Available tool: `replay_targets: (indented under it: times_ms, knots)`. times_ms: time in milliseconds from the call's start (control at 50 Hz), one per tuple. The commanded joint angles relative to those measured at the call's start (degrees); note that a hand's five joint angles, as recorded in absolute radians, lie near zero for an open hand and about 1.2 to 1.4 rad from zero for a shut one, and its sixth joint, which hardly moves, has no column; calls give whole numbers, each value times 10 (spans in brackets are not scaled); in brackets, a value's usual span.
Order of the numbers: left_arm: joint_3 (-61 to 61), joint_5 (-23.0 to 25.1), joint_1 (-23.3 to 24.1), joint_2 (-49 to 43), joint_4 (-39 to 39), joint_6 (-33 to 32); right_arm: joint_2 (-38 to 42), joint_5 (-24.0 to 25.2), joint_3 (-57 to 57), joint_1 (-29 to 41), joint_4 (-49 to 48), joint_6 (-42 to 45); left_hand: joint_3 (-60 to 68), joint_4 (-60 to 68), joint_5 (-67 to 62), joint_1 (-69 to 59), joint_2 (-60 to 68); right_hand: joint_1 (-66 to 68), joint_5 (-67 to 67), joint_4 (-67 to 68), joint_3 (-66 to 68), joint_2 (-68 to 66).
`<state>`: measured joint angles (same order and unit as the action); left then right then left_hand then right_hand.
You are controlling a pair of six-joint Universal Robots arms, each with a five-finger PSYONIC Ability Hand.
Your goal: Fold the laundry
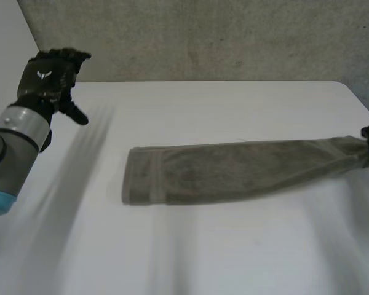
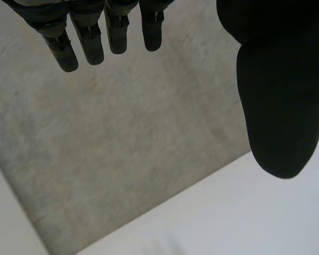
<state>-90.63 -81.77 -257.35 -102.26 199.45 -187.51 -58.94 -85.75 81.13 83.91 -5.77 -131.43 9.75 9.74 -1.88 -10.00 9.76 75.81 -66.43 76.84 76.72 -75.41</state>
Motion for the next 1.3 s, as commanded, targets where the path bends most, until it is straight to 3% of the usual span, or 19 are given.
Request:
replay_targets:
  times_ms: [20, 40, 80, 140, 180, 240, 260, 300, 360, 520, 760, 920, 940, 960, 980, 1100, 1120, 1180, 1300]
  knots:
    - [94, -6, 44, 29, -141, 18, -52, -27, -29, 47, 0, -1, 5, 5, 17, -2, 5, 42, -36, 32, 33, -46]
    - [94, -6, 44, 29, -142, 18, -52, -27, -29, 47, 0, -1, 5, 5, 17, -2, 5, 42, -36, 32, 33, -46]
    - [139, -6, 64, 24, -200, 27, -56, -30, -50, 132, -4, 2, 5, 5, 17, -2, 5, 42, -36, 32, 33, -46]
    - [158, -7, 73, 23, -222, 36, -55, -32, -62, 179, -3, 4, 5, 5, 17, -2, 5, 42, -36, 32, 33, -46]
    - [179, -11, 79, 22, -245, 67, -48, -32, -83, 260, -3, 7, 5, 5, 17, -2, 5, 42, -36, 32, 33, -46]
    - [188, -20, 82, 23, -247, 92, -15, -29, -109, 351, -3, 13, 5, 5, 17, -2, 5, 42, -36, 32, 33, -46]
    - [188, -24, 81, 23, -247, 97, -15, -29, -109, 352, -3, 13, 5, 5, 17, -2, 5, 42, -36, 32, 33, -46]
    - [187, -29, 81, 23, -247, 98, 27, -24, -135, 440, -6, 19, 5, 5, 17, -2, 5, 42, -36, 32, 33, -46]
    - [183, -30, 82, 22, -247, 98, 74, -19, -164, 498, -6, 18, 5, 5, 17, -2, 5, 42, -36, 32, 33, -46]
    - [180, -30, 82, 6, -247, 97, 200, -21, -240, 575, -5, 12, 5, 5, 17, -2, 5, 42, -36, 32, 33, -46]
    - [179, -30, 82, -10, -246, 96, 225, -12, -276, 585, -6, -58, 5, 5, 17, -2, 5, 42, -36, 32, 33, -46]
    - [179, -30, 82, -13, -246, 96, 234, 54, -280, 588, 2, -97, 5, 5, 17, -2, 5, 42, -36, 32, 33, -46]
    - [179, -29, 82, -15, -246, 96, 239, 54, -281, 589, 14, -98, 5, 5, 17, -2, 5, -151, 157, -161, -160, 147]
    - [178, -29, 82, -15, -246, 96, 239, 54, -281, 589, 14, -98, 5, 5, 17, -2, 5, -153, 159, -163, -162, 149]
    - [178, -28, 82, -15, -246, 96, 236, 46, -283, 590, 38, -96, 5, 5, 17, -2, 5, -622, 628, -633, -631, 618]
    - [176, -27, 83, -28, -245, 95, 173, 38, -250, 581, 64, -120, 5, 5, 17, -2, 5, -658, 664, -668, -667, 654]
    - [176, -27, 83, -33, -245, 94, 109, 42, -201, 567, 52, -162, 5, 5, 17, -2, 5, -658, 664, -668, -667, 654]
    - [176, -25, 83, -49, -238, 94, 51, 46, -153, 533, 48, -199, 5, 5, 17, -2, 5, -658, 664, -668, -667, 654]
    - [171, -25, 85, -98, -219, 93, 1, 52, -71, 477, 94, -207, 5, 5, 17, -2, 5, -658, 664, -668, -667, 654]
